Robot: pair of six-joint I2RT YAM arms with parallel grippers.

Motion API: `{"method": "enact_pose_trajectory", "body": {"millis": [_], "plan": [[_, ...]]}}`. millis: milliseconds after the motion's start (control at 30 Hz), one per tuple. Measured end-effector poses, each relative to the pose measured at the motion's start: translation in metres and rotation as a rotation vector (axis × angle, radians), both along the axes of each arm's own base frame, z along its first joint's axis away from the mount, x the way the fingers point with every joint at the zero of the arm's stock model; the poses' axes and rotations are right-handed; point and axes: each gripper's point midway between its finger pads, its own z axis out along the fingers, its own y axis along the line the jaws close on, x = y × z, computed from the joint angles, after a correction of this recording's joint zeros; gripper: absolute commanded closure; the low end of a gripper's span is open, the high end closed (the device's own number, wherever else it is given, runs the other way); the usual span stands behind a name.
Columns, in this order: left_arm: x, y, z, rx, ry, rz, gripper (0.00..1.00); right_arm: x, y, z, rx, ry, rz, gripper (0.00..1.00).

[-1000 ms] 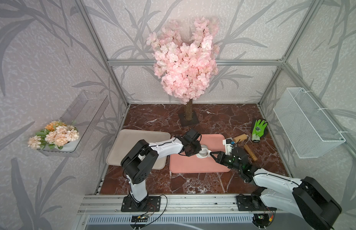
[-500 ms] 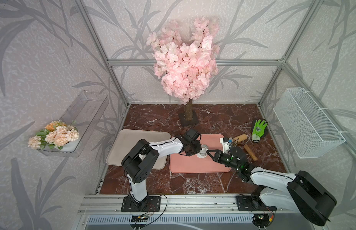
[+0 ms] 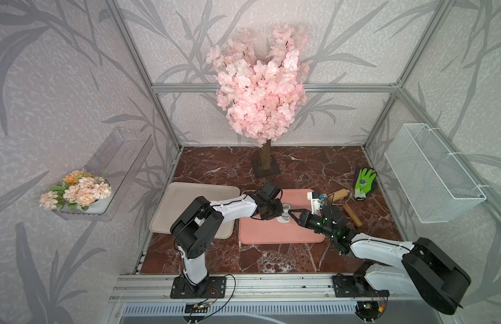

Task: Roll out the dumpling wrappers from the dough
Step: Remove the dumpling wrapper from the work surface.

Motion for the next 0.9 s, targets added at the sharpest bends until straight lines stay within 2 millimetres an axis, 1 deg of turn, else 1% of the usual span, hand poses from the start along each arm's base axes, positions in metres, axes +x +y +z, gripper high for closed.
{"method": "enact_pose_trajectory", "body": {"millis": [100, 267, 367, 467, 533, 600, 633, 767, 800, 900], "plan": [[-0.001, 0.001, 0.005, -0.002, -0.014, -0.01, 0.7, -0.004, -0.004, -0.002, -0.015, 0.006, -0.003, 1.0], [0.001, 0.002, 0.022, -0.025, -0.056, -0.016, 0.69, -0.007, -0.01, -0.001, -0.04, -0.003, -0.014, 1.0], [-0.003, 0.009, 0.03, -0.027, -0.085, -0.006, 0.69, -0.008, -0.013, -0.005, -0.059, 0.008, -0.021, 1.0], [-0.009, 0.022, 0.04, -0.026, -0.123, 0.006, 0.72, -0.009, -0.014, -0.012, -0.078, 0.027, -0.02, 1.0], [-0.015, 0.031, 0.047, -0.04, -0.158, 0.01, 0.71, -0.009, -0.014, -0.017, -0.087, 0.041, -0.019, 1.0], [-0.022, 0.037, 0.054, -0.059, -0.196, 0.007, 0.67, -0.009, -0.013, -0.02, -0.093, 0.055, -0.018, 1.0], [-0.026, 0.039, 0.058, -0.07, -0.223, -0.001, 0.62, -0.009, -0.013, -0.022, -0.095, 0.063, -0.018, 1.0], [-0.042, 0.041, 0.061, -0.089, -0.307, -0.04, 0.5, -0.007, -0.009, -0.018, -0.082, 0.067, -0.015, 1.0], [-0.046, 0.039, 0.06, -0.087, -0.333, -0.055, 0.47, -0.006, -0.008, -0.016, -0.079, 0.065, -0.014, 1.0], [-0.061, 0.03, 0.06, -0.082, -0.412, -0.114, 0.46, -0.004, -0.005, -0.009, -0.066, 0.058, -0.009, 1.0]]}}
